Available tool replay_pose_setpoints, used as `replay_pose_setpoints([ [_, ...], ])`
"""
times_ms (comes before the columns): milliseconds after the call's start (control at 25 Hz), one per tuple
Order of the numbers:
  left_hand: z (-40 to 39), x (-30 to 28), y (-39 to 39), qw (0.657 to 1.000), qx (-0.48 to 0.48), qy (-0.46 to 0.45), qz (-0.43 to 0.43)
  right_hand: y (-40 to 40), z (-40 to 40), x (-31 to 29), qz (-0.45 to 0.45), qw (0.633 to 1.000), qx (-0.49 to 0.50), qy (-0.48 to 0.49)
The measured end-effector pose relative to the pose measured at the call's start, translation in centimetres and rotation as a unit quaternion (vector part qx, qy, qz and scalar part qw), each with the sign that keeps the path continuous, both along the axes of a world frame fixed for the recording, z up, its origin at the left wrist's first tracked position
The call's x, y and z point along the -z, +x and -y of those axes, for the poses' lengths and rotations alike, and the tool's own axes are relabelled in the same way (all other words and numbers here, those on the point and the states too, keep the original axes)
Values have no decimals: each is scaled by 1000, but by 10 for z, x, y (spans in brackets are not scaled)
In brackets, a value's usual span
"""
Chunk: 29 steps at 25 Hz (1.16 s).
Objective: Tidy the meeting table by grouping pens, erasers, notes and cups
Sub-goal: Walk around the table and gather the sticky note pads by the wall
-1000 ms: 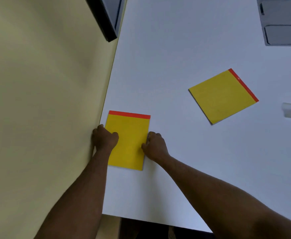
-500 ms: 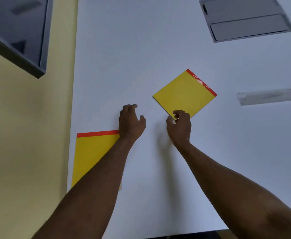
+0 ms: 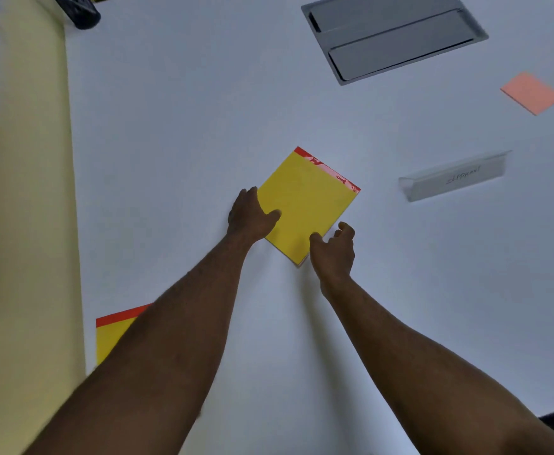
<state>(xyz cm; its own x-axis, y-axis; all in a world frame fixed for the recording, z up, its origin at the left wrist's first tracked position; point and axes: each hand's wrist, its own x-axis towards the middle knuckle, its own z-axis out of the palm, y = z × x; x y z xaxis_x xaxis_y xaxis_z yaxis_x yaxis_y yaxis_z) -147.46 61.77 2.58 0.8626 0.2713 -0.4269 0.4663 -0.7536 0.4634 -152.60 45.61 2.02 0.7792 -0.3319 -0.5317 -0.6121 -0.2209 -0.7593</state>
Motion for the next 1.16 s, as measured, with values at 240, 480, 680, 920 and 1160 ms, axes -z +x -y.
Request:
replay_pose_setpoints([
  [240, 5, 11, 20, 999, -41, 31, -12, 21, 2, 6, -10, 999, 34, 15],
  [480, -6, 15, 29, 994, -95, 1, -51, 53, 16, 13, -100, 990, 87, 45],
  [680, 0, 6, 11, 981, -128, -139, -38, 57, 16, 5, -135, 990, 26, -36],
  [920, -17, -31, -36, 934, -219, -280, 31, 24, 8, -9, 27, 998, -58, -1],
  [1160, -76, -52, -135, 962, -241, -92, 86, -36, -41, -20, 40, 980, -193, 40],
])
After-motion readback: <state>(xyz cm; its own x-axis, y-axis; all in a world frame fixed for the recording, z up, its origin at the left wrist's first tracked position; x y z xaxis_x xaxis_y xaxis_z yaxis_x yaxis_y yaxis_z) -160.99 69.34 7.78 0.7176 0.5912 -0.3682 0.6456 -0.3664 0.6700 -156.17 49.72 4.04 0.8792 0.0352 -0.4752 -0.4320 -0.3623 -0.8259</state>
